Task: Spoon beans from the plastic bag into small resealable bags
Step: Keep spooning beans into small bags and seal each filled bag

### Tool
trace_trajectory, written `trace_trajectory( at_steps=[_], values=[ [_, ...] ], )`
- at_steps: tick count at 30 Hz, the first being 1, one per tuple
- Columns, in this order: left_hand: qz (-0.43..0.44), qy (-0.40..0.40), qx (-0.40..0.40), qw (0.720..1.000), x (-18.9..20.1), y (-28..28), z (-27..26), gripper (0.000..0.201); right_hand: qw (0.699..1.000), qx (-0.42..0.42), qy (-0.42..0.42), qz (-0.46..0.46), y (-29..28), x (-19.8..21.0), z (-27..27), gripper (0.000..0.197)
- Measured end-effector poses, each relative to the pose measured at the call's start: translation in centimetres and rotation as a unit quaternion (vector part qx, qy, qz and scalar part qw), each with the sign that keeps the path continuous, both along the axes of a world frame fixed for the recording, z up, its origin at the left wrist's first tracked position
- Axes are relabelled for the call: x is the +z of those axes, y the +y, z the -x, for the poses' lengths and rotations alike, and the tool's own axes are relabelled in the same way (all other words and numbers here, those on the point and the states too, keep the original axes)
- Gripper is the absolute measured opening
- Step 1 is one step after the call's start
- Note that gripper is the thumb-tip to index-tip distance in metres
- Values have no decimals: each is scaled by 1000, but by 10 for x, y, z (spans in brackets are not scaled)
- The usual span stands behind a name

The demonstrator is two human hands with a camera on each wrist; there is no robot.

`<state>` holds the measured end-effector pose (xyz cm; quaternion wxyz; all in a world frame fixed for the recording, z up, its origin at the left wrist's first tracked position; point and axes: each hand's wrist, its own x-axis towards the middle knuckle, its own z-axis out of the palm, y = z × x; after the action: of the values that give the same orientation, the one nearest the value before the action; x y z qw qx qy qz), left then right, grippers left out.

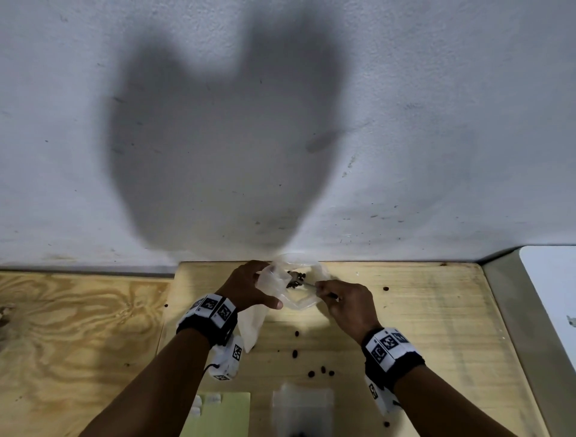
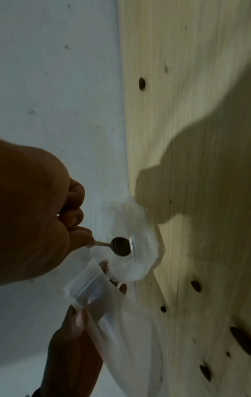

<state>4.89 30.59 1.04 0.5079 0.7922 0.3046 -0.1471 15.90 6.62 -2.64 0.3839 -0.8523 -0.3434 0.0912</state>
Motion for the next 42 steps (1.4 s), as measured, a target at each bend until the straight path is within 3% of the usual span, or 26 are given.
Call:
trace_trajectory(
  at_steps=[4,8,11,16,22,29,35,39,42],
  values=[
    [14,19,-13,1000,1,-3,-3,105,1000,10,-17,-3,21,5,8,16],
    [27,7,11,1000,1,-1,-3,85,999,7,-20,37,16,7,10,17],
    [30,0,23,999,0,4,1,83,998,-5,-4,59,-3,10,6,16],
    [32,-1,16,999,2,-4,4,108,983,-163,83,-7,-15,14,1,30],
    [0,-44,-8,999,3,-23,9,93,963,-250,99,4,-12,10,10,22],
    [-23,-48,-15,998,3,-28,13,95,969,-220,93,66,-13,0,12,4],
    [9,-36,36,999,-3,-24,8,104,978,-149,112,99,-18,-5,5,13],
    [20,-22,60,998,-6,-22,3,100,970,-128,187,90,-18,4,3,10],
    [20,-20,62,998,-7,-21,0,106,948,-137,279,60,-16,10,3,24]
  ],
)
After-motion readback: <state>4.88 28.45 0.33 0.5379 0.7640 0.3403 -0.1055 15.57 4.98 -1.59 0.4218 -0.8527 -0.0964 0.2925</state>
